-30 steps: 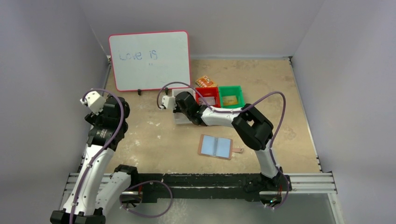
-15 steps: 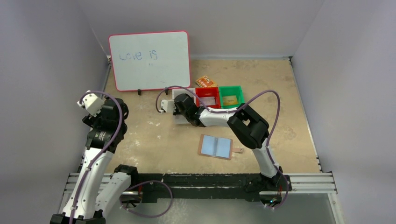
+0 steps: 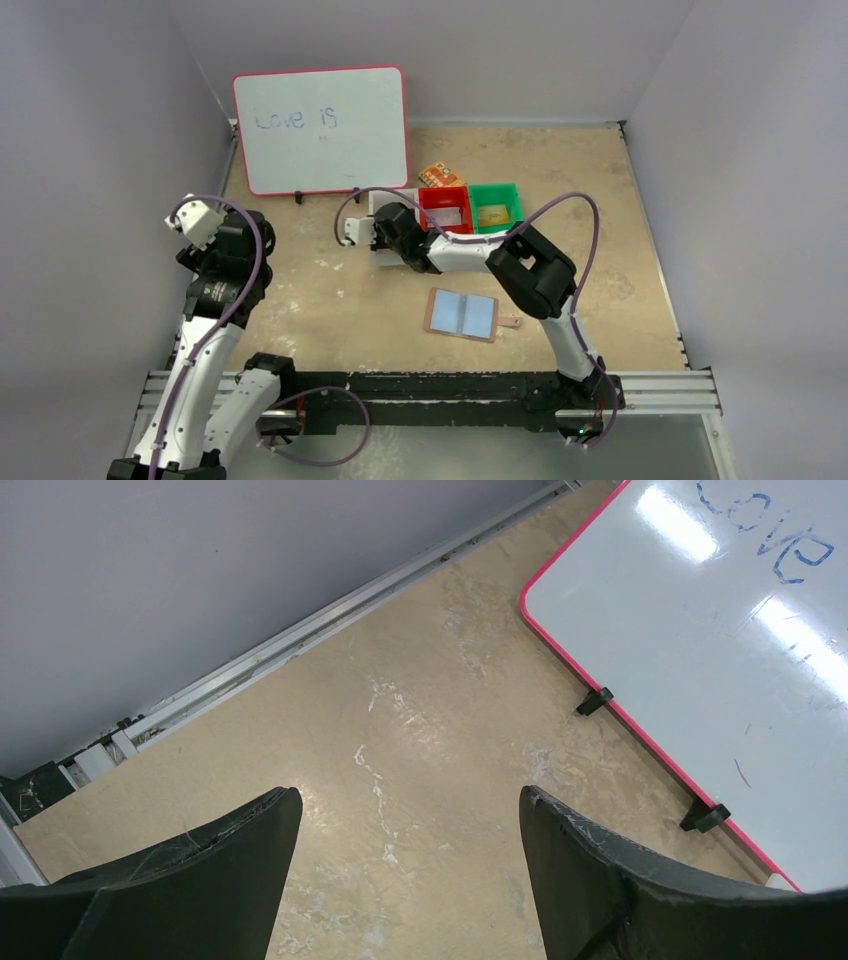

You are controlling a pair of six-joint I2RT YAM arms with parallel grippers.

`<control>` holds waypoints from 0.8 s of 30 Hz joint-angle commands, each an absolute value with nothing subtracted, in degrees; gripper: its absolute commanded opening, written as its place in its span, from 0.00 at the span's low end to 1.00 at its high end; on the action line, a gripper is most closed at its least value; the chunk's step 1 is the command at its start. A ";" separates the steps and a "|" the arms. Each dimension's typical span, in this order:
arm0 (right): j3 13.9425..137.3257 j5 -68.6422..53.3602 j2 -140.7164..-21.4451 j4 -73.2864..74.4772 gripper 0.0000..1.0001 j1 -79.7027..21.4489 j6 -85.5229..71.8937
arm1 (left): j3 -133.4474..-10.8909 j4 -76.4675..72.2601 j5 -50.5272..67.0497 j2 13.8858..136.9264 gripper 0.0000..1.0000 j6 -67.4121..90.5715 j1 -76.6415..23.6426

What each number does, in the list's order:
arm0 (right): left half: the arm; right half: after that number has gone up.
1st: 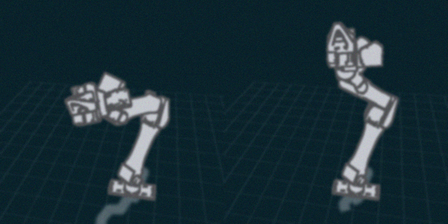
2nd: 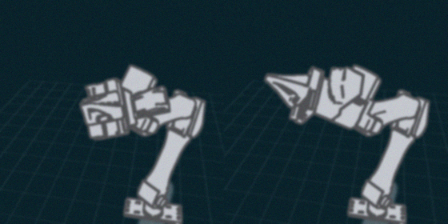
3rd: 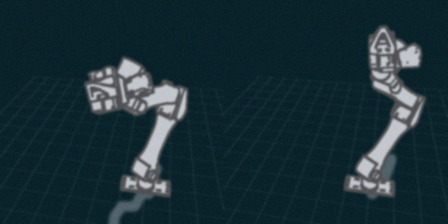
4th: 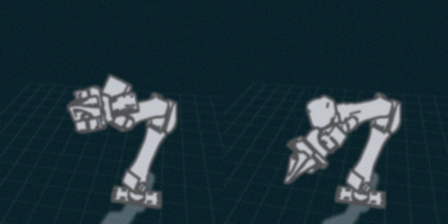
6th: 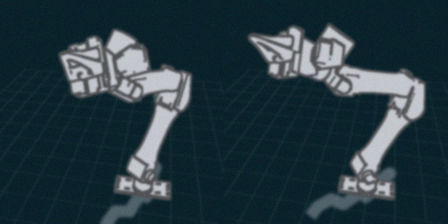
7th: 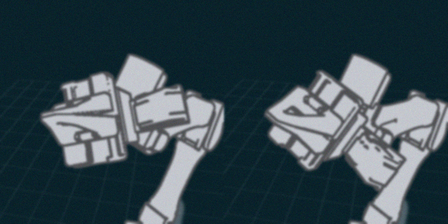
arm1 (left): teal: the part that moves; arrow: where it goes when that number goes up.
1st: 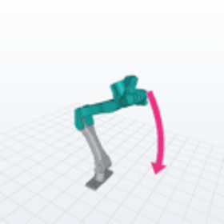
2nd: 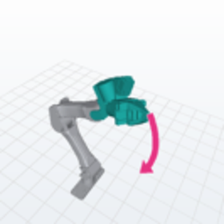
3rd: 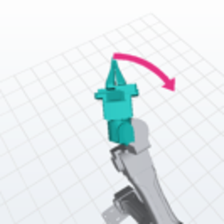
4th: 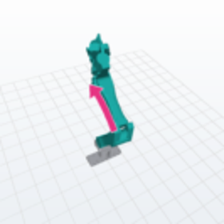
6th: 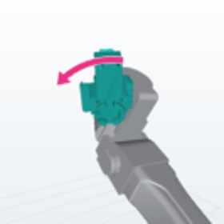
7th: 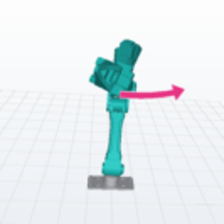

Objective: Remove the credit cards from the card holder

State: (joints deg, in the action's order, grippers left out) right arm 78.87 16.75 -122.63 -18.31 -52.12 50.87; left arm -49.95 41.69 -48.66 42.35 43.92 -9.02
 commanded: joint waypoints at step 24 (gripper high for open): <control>83.58 22.30 -110.94 -10.12 0.25 -50.41 -7.84 | -49.95 42.71 -49.38 40.42 0.79 43.99 -8.55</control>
State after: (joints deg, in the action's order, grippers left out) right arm 78.17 16.73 -112.62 -18.06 -50.46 20.64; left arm -49.95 42.98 -48.66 40.75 43.92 -9.02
